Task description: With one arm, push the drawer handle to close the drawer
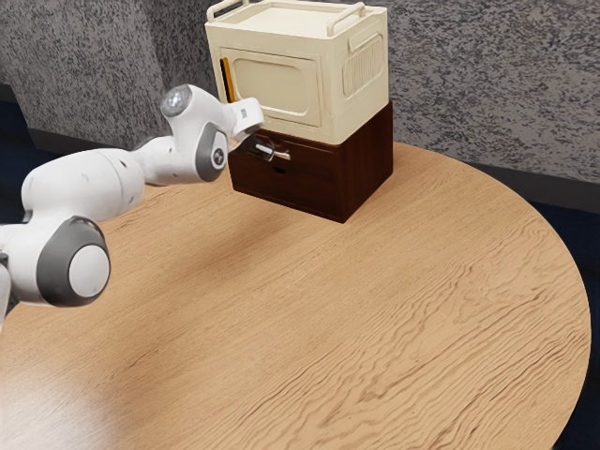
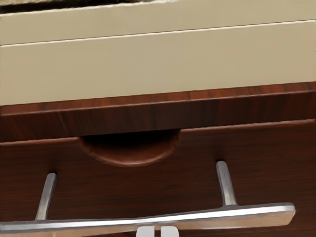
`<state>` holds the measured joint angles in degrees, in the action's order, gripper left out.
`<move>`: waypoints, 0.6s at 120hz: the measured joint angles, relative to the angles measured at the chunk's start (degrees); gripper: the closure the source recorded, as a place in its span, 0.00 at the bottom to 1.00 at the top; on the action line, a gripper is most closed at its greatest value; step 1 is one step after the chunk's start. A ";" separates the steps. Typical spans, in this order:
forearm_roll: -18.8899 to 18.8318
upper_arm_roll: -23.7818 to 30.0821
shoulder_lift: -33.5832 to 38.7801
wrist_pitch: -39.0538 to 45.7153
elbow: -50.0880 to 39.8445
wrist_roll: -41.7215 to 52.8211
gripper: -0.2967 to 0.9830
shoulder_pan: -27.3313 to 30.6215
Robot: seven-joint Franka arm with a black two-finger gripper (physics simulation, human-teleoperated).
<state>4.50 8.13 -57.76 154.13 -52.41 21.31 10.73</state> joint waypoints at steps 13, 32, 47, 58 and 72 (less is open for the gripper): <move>0.15 0.40 3.17 0.02 -3.33 0.24 0.84 -0.08; 2.07 -2.00 32.92 -12.60 -35.82 -0.89 0.61 1.35; 0.50 -3.67 66.03 -26.97 -60.02 -3.87 0.45 0.71; 0.05 -3.74 75.83 -35.58 -63.52 -5.74 0.38 -0.77; -0.24 -3.41 77.66 -46.89 -54.63 -7.56 0.32 -2.22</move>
<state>4.26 4.72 19.90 107.24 -107.03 13.75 8.51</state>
